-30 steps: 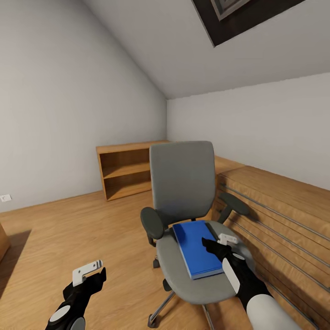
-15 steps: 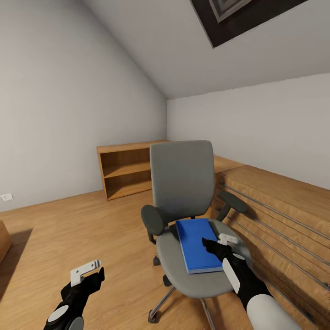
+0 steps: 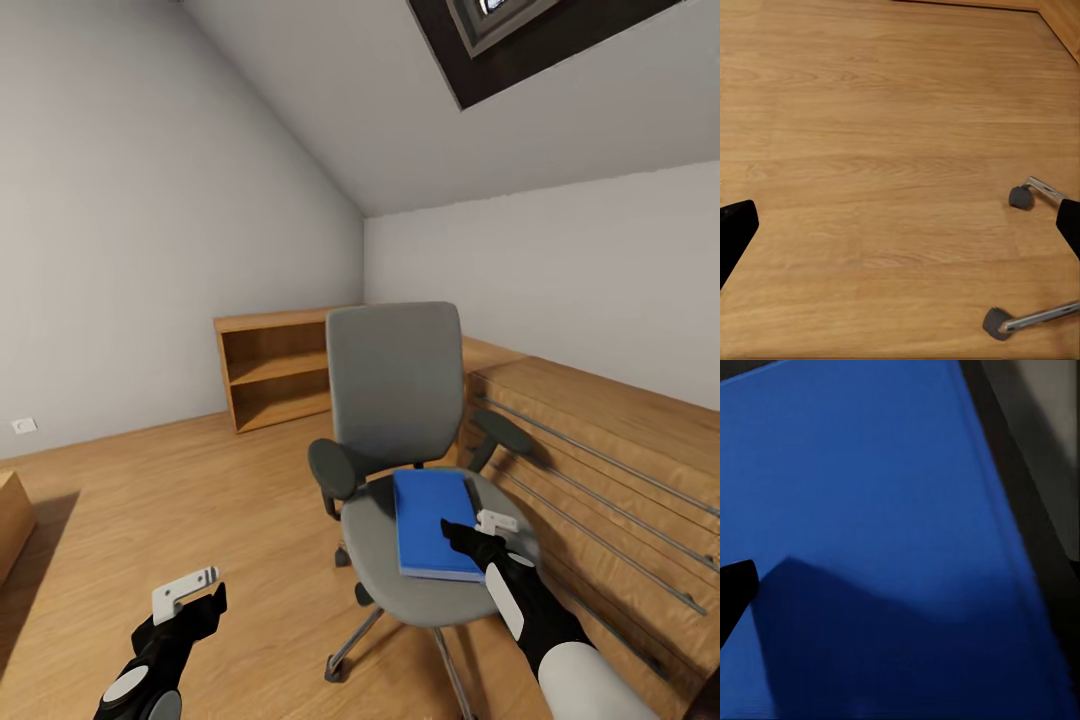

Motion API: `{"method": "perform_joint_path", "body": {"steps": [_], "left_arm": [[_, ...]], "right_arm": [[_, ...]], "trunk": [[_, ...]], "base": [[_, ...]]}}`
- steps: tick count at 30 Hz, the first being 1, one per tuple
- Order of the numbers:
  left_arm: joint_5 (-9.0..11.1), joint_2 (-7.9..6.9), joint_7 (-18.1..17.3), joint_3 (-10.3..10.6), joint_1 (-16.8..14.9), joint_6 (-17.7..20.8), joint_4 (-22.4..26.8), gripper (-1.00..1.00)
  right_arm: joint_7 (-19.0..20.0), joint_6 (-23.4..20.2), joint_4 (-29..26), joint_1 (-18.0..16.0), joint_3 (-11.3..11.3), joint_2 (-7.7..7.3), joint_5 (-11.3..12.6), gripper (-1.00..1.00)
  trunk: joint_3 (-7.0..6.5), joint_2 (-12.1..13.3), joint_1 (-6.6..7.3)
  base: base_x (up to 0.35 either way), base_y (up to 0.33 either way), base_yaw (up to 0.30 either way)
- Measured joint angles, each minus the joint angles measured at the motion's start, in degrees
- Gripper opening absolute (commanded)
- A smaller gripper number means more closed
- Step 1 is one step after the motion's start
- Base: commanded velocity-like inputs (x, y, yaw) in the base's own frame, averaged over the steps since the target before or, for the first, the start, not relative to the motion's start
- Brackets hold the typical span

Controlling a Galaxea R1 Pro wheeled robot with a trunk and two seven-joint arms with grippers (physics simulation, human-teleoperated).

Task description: In the bedroom, organize the workspace by keeping the computer under the desk, ensuring the monitor is on the desk, placing the keyboard on the desk next to the monitor, placing the mouse on the desk next to the keyboard, moving the folder from the swivel chair onto the desk next to the mouse, stacking the notebook on top of the folder with the pen on top of the notebook, and positioning the swivel chair next to the desk.

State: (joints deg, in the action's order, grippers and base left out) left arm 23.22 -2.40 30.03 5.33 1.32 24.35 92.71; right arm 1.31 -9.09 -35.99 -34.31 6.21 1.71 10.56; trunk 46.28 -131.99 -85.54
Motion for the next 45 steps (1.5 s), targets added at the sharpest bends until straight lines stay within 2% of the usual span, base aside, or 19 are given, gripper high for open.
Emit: {"method": "perform_joint_path", "body": {"steps": [4, 8, 12, 15, 19, 35, 45], "left_arm": [[0.0, 0.03, 0.0, 0.0, 0.01, 0.0, 0.0, 1.0], [-0.01, 0.05, 0.04, -0.01, 0.02, 0.04, 0.01, 1.0], [0.0, 0.03, 0.02, -0.01, 0.01, 0.14, 0.01, 1.0], [0.0, 0.08, 0.03, 0.06, 0.02, 0.1, 0.01, 1.0], [0.0, 0.07, 0.01, 0.09, 0.01, 0.11, 0.01, 1.0], [0.0, 0.08, -0.05, 0.16, 0.02, 0.15, -0.08, 1.0], [0.0, 0.13, -0.05, 0.39, 0.02, 0.09, -0.02, 1.0]], "right_arm": [[0.0, -0.01, -0.04, 0.01, 0.01, 0.0, -0.02, 1.0], [-0.03, 0.13, 0.16, 0.05, -0.04, -0.01, -0.04, 1.0], [-0.12, 0.43, -0.23, 0.04, -0.09, 0.05, -0.11, 1.0], [-0.22, 0.51, -3.0, 0.09, -0.16, 0.08, -0.2, 1.0], [-0.22, 0.53, -4.05, 0.12, -0.18, 0.08, -0.23, 1.0], [-0.07, 0.62, -4.68, 0.17, -0.18, 0.02, -0.19, 1.0], [-0.24, 0.54, -4.69, 0.15, -0.18, 0.0, -0.38, 1.0]], "trunk": [[0.0, 0.0, 0.01], [-0.7, 1.6, 0.88], [-0.71, 1.61, 0.89], [-0.71, 1.61, 0.89], [-0.71, 1.61, 0.9], [-0.71, 1.61, 0.91], [-0.71, 1.61, 0.89]], "base": [[-0.023, 0.0, 0.0], [-0.001, 0.0, 0.0], [0.0, 0.0, 0.0], [0.0, 0.0, 0.0], [0.099, 0.0, 0.0], [0.159, 0.0, 0.0], [0.031, 0.0, 0.0]]}}
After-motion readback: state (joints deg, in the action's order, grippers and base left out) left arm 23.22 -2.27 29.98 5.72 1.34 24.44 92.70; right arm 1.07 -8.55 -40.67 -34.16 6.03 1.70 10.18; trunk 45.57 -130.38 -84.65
